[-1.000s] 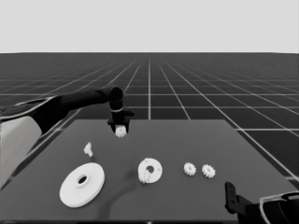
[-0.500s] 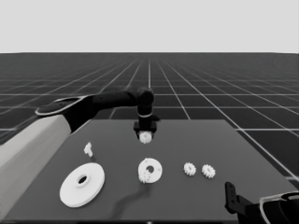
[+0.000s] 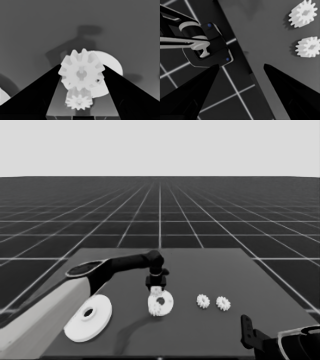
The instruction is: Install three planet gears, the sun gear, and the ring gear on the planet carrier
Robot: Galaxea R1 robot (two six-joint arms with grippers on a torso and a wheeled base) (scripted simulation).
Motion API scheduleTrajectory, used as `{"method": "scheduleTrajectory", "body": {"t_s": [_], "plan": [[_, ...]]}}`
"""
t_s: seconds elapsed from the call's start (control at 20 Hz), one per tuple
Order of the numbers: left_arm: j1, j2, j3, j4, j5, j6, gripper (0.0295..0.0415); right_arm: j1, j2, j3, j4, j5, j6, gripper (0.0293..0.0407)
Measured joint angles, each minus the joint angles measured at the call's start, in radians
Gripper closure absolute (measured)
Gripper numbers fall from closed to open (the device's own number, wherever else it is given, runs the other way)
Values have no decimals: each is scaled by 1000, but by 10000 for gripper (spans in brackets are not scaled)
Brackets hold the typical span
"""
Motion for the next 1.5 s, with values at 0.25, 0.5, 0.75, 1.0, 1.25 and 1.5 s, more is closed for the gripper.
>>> {"method": "scheduleTrajectory", "body": {"t_s": [0.25, 0.5, 0.75, 1.0, 1.25, 1.5], "plan": [[2, 1, -4, 2, -2, 2, 327, 0, 0, 0, 0, 0, 0, 315], [2, 1, -4, 2, -2, 2, 326, 0, 0, 0, 0, 0, 0, 315], [-293, -60, 188, -263, 131, -106, 326, 0, 0, 0, 0, 0, 0, 315], [-334, -51, 163, -302, 141, -91, 326, 0, 0, 0, 0, 0, 0, 315], [-442, -1150, 1389, 2, -653, 1254, 319, 0, 0, 0, 0, 0, 0, 315], [-459, -1349, 1572, 42, -756, 1462, 326, 0, 0, 0, 0, 0, 0, 315]]}}
